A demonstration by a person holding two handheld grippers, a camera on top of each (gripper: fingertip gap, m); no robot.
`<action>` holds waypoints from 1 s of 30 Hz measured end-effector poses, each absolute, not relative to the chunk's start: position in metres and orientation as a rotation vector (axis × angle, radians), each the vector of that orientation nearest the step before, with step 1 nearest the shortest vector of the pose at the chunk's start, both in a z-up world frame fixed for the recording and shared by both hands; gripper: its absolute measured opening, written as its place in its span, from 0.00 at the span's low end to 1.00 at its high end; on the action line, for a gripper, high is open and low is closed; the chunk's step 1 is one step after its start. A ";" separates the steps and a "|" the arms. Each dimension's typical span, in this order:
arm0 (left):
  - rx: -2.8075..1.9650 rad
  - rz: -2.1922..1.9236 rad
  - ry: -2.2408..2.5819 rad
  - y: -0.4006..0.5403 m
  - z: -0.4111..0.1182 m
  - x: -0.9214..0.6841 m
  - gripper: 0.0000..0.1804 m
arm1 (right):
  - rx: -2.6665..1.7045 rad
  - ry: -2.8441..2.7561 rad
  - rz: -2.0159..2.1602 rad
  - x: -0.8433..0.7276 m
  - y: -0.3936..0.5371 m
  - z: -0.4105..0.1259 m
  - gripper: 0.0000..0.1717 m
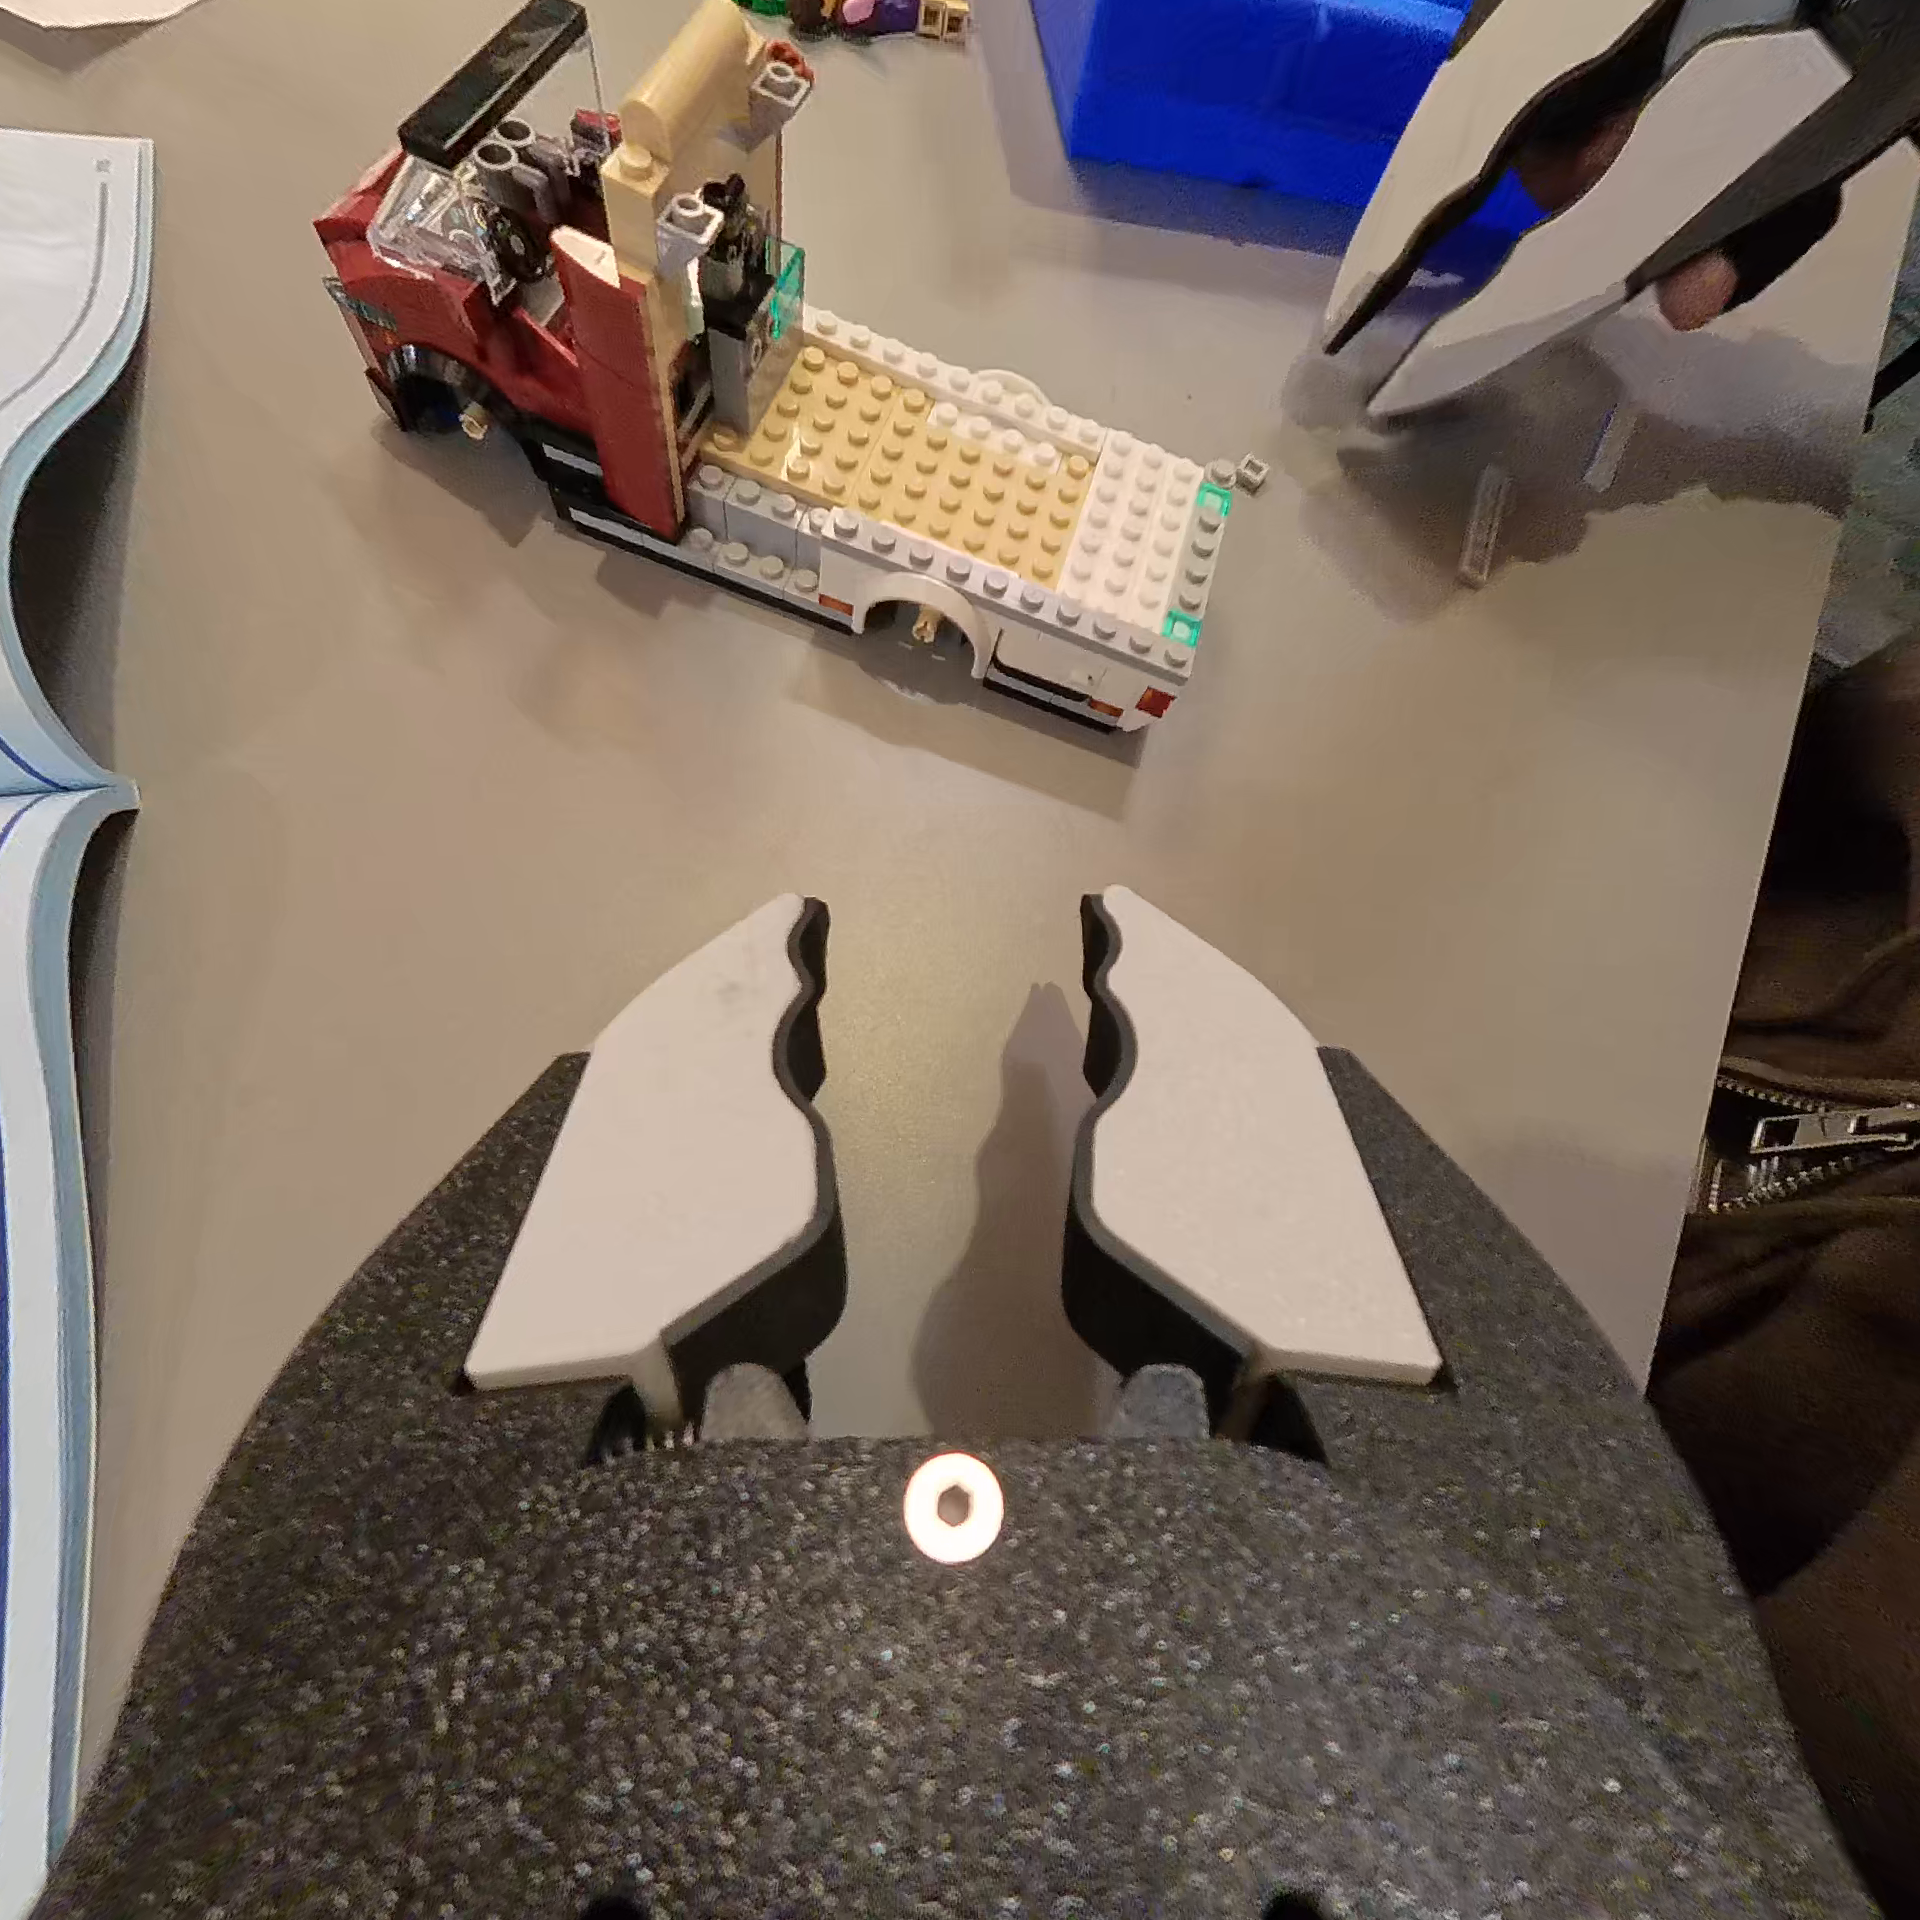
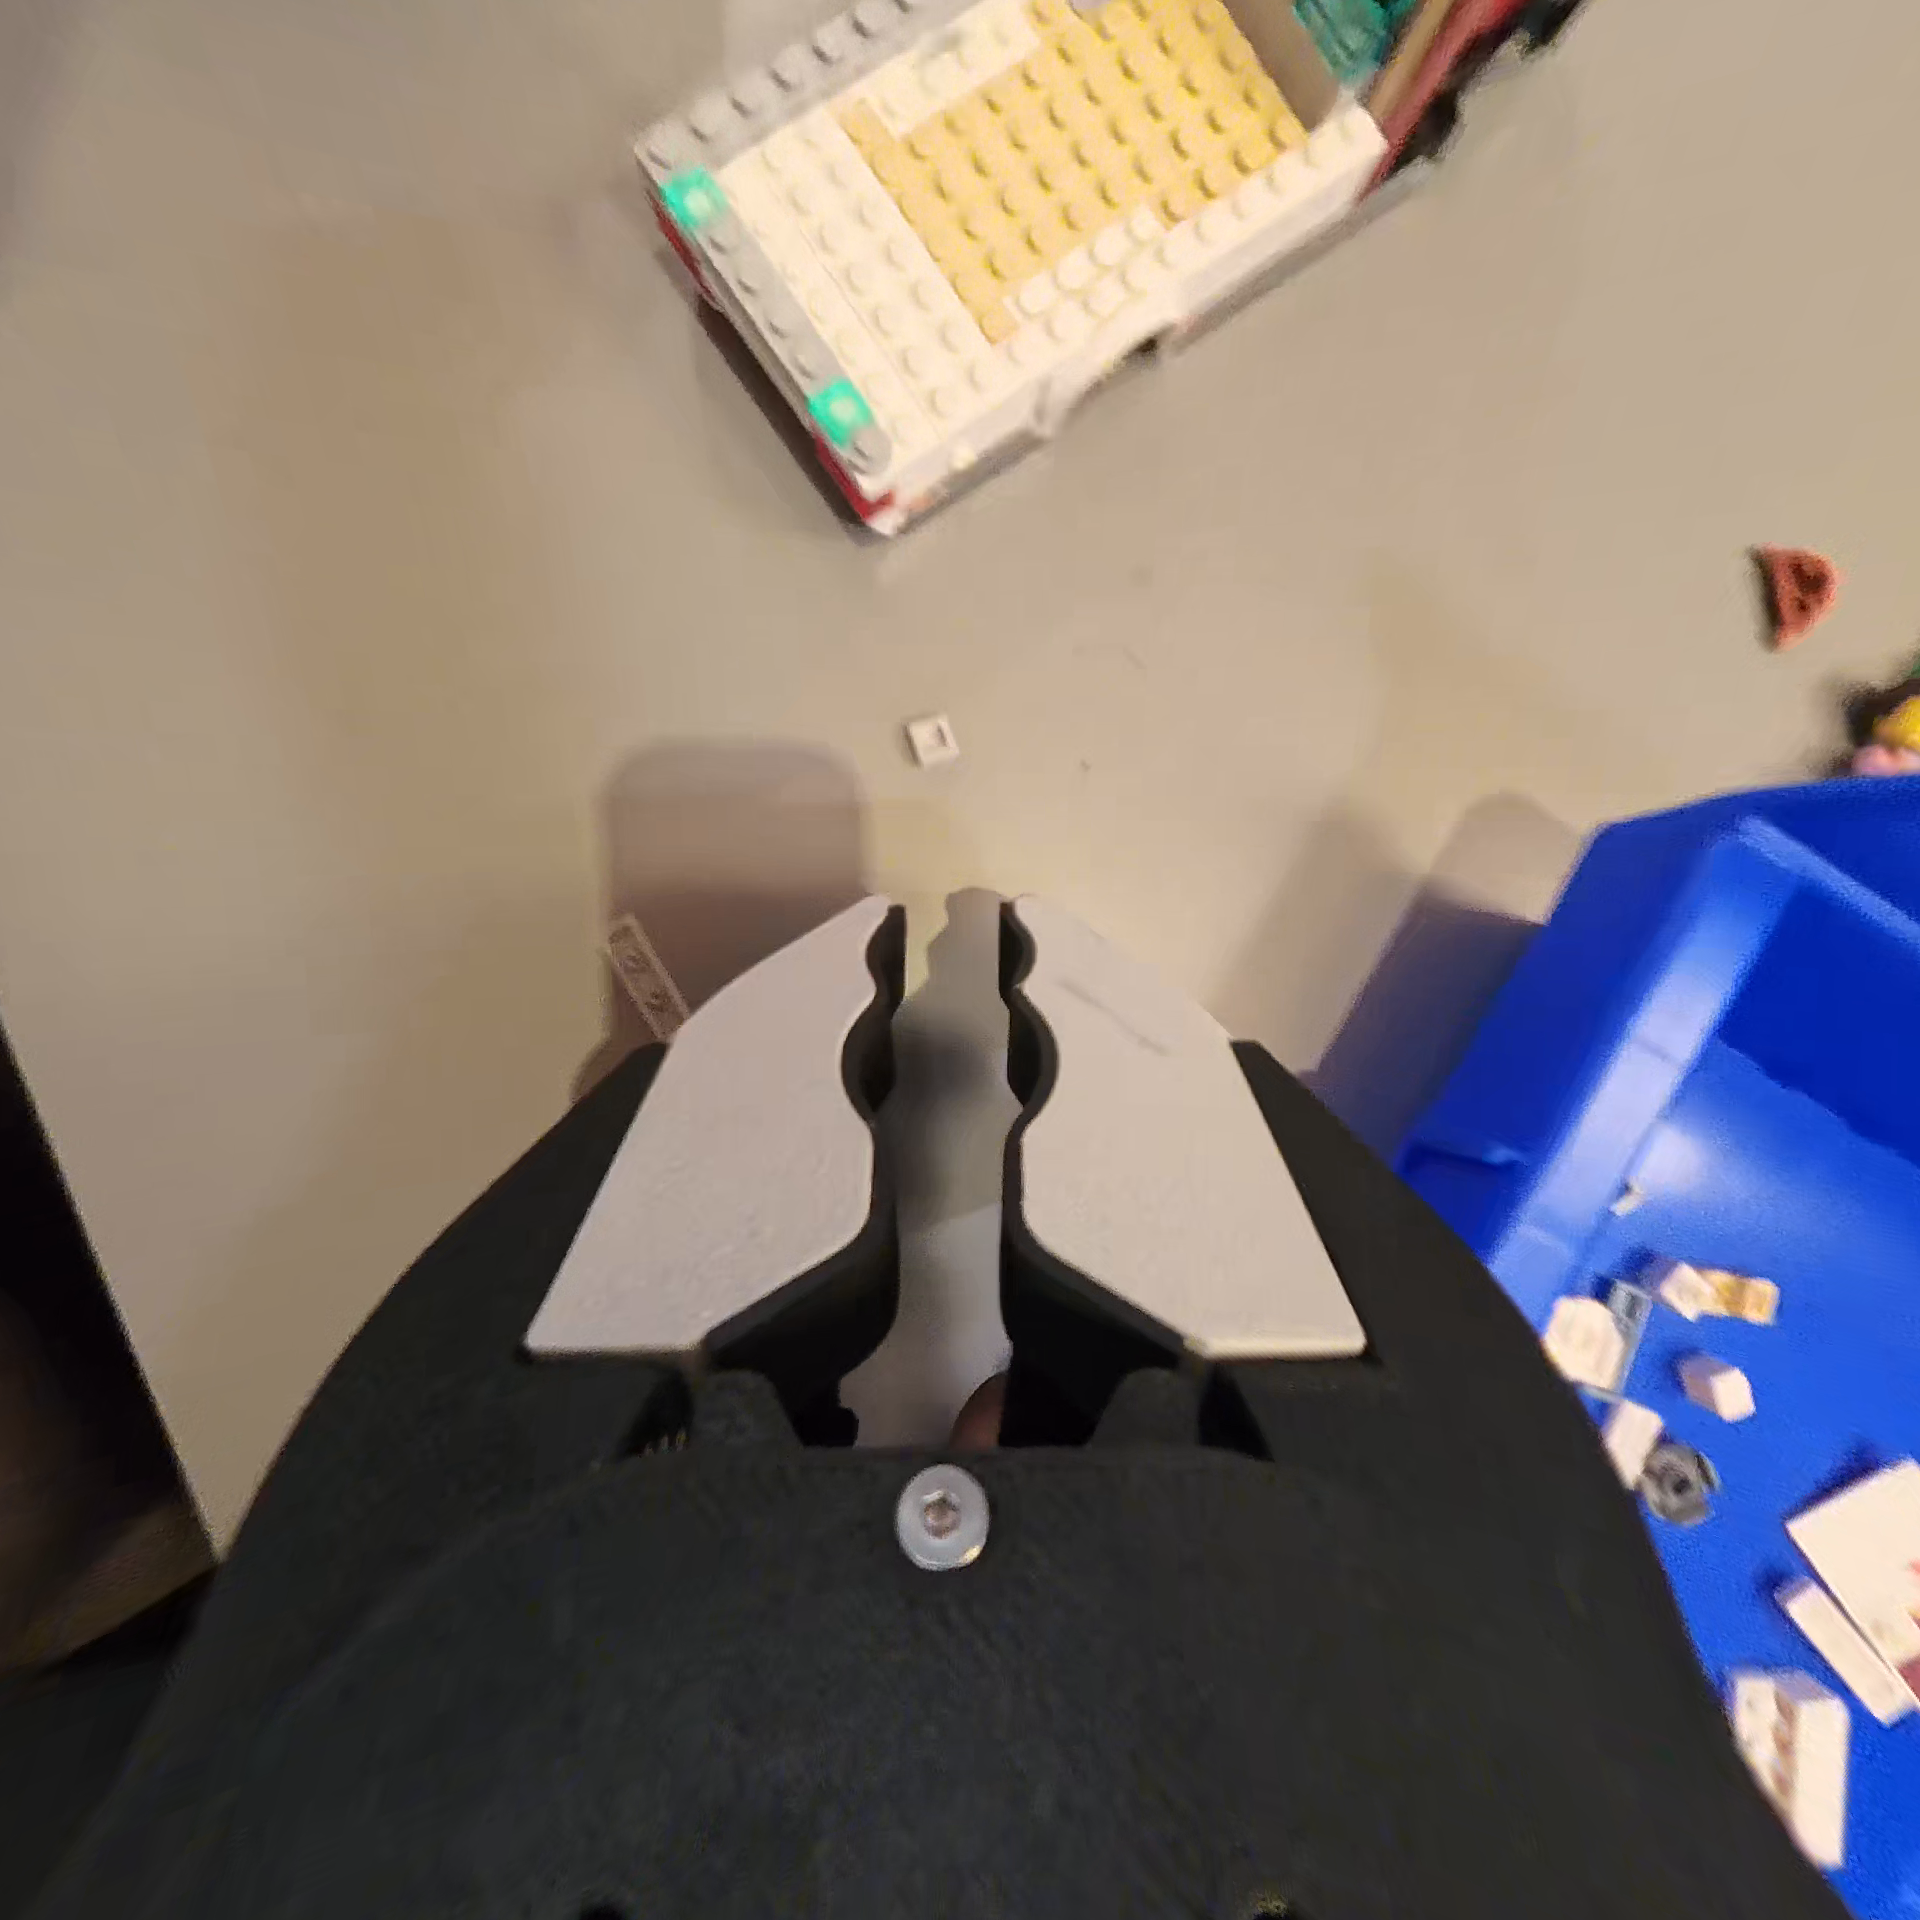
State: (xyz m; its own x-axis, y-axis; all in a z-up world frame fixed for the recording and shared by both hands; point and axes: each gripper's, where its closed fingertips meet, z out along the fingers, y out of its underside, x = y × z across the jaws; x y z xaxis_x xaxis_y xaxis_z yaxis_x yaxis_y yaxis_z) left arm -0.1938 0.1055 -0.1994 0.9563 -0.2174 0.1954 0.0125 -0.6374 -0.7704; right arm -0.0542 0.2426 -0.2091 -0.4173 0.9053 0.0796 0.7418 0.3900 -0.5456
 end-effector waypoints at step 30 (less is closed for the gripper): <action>-2.268 -0.353 0.158 0.105 -0.203 -0.191 0.27 | -1.274 -2.396 0.412 0.018 0.275 -0.217 0.09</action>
